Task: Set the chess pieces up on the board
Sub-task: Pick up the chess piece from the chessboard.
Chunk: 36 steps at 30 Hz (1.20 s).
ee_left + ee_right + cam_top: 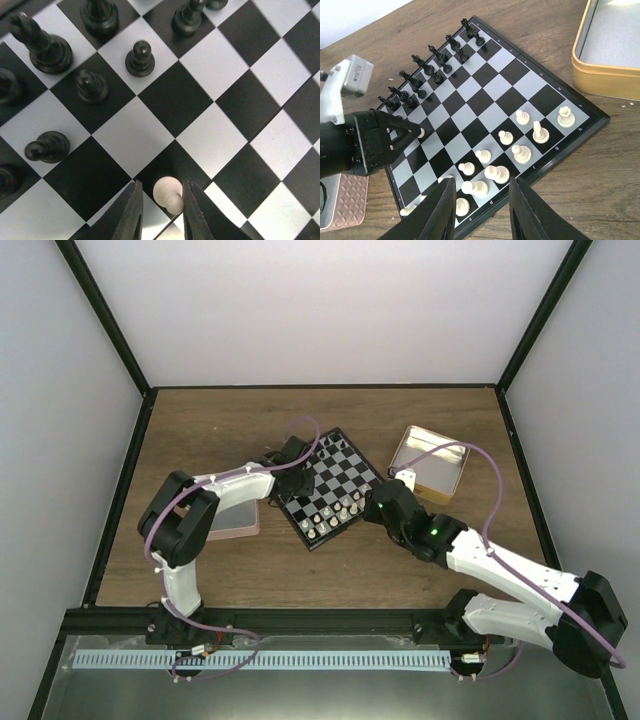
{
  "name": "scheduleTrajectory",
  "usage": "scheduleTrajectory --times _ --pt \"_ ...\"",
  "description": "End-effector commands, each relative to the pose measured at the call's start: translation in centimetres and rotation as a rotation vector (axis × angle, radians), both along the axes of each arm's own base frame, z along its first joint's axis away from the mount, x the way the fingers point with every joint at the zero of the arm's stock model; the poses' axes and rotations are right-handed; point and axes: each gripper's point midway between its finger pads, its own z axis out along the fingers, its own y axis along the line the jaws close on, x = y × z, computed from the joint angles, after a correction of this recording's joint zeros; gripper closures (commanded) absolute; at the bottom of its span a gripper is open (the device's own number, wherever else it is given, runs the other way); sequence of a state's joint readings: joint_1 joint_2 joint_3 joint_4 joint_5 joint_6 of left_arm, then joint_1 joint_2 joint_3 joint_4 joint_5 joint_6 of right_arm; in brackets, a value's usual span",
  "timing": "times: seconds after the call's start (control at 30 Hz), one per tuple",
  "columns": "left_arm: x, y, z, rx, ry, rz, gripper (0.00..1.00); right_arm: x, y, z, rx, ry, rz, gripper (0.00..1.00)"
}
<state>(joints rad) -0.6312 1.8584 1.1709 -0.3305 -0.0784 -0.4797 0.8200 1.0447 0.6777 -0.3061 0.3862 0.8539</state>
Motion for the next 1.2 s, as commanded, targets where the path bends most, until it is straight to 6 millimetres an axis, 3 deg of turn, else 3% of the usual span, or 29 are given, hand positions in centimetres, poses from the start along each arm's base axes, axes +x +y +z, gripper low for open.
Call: scheduleTrajectory --times 0.0,0.27,0.37,0.47,0.63,0.73,0.93,1.17 --pt "0.4 -0.3 -0.1 0.006 0.031 0.002 0.77 0.2 -0.5 0.7 0.016 -0.022 -0.026 0.7" --pt "0.9 -0.3 -0.2 0.02 0.023 0.003 0.8 0.2 -0.5 0.5 0.015 -0.019 -0.026 0.7" --pt "1.0 -0.4 0.1 0.023 0.019 0.0 0.87 0.2 -0.5 0.5 0.015 -0.017 -0.026 0.7" --pt "1.0 -0.5 0.7 0.016 0.009 -0.012 0.94 0.2 -0.6 0.6 0.015 -0.02 -0.029 0.7" --pt "0.8 -1.9 2.5 -0.014 -0.012 -0.06 0.96 0.2 -1.3 1.4 0.025 -0.042 -0.058 0.7" --pt "0.6 -4.0 4.1 -0.043 -0.039 -0.112 0.96 0.1 -2.0 2.0 0.035 -0.06 -0.085 0.7" --pt "0.5 -10.2 5.8 -0.078 -0.068 -0.242 0.96 -0.5 -3.9 2.9 0.056 -0.085 -0.164 0.7" --pt "0.7 -16.4 5.8 -0.096 -0.081 -0.357 0.95 -1.5 -6.7 4.0 0.1 -0.128 -0.258 0.7"
